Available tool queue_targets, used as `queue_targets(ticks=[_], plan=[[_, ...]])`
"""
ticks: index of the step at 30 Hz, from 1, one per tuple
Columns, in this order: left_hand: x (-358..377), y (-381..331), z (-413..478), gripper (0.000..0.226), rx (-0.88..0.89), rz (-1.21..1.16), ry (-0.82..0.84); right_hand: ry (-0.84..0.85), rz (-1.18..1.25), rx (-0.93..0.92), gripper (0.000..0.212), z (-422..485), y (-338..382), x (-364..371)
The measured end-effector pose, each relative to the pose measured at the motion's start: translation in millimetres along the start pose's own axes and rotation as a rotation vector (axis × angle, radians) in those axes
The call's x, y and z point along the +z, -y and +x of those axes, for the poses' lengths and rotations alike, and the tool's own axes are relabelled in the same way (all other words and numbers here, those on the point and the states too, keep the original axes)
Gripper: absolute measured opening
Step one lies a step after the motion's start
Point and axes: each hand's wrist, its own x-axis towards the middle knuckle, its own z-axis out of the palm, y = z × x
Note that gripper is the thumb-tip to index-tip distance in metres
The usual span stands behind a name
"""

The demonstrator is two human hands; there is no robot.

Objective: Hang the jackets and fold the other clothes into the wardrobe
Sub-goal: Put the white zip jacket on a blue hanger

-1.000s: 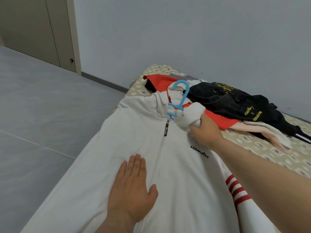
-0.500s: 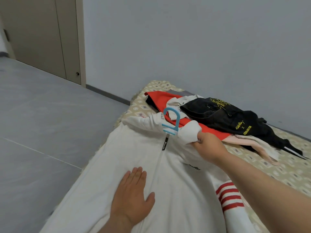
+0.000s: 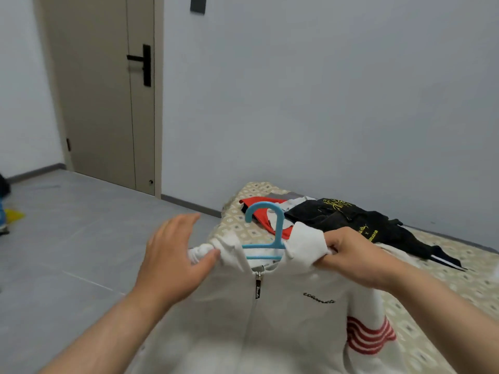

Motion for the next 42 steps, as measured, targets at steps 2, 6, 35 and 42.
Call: queue_targets(ticks=[2, 6, 35, 42], plan=[[-40, -12, -9, 0.069, -0.072, 0.085, 0.366, 0.008, 0.021, -0.050, 0.007, -29, 29, 7], [-71, -19, -56, 0.019, -0.021, 0.002, 0.713, -0.032, 0.179, -0.102, 0.024, -84, 63, 41], [-116, -48, -151, 0.033, 0.113, -0.118, 0.355, 0.259, 0.266, -0.011, 0.019, -151, 109, 90], [-147, -23, -137, 0.060, -0.059, 0.281, 0.476, 0.175, 0.220, -0.075, 0.014, -148, 108, 66]])
